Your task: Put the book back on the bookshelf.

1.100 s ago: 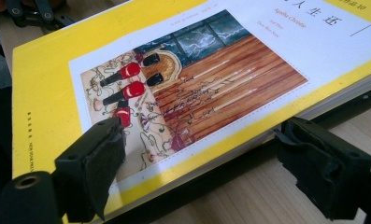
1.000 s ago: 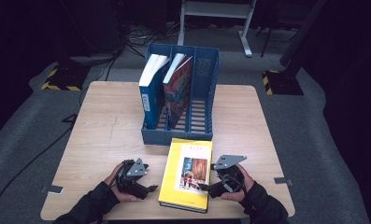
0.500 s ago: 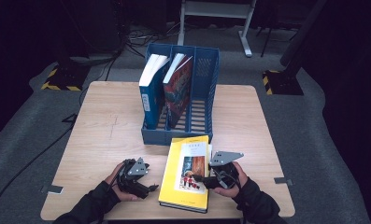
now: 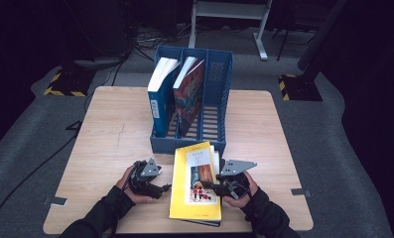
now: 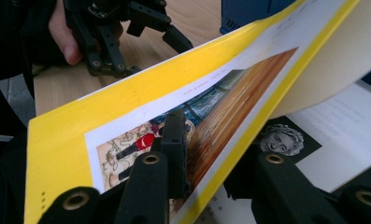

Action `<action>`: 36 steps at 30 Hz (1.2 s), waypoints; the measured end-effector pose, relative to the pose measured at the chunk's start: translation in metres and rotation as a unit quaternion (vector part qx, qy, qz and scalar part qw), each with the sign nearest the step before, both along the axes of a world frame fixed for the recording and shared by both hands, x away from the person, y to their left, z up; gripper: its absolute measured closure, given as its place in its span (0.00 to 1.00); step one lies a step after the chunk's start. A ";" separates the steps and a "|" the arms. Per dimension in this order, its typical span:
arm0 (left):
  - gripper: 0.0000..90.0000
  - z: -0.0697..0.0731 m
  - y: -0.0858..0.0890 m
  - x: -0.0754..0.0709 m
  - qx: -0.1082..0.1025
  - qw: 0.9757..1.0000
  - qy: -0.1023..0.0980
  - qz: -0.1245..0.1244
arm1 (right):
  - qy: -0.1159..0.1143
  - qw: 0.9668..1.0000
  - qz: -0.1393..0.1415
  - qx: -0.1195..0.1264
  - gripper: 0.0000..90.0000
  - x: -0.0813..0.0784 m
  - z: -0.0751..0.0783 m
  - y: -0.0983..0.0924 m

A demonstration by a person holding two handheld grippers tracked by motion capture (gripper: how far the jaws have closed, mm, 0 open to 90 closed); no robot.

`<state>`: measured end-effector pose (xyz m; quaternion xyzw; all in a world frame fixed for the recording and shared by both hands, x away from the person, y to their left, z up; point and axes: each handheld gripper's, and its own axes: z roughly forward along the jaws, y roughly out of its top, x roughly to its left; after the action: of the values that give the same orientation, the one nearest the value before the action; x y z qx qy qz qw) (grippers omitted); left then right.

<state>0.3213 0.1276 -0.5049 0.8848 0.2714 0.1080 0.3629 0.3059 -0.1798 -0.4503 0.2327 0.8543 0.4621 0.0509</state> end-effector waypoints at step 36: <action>0.56 0.041 -0.001 0.020 -0.111 0.992 -0.068 0.003 | -0.080 0.993 0.040 0.077 0.90 -0.020 0.027 -0.012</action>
<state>0.3412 0.1268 -0.4642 0.8291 0.2589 0.1382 0.4759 0.2860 -0.1921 -0.4237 0.1636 0.8183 0.5448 0.0822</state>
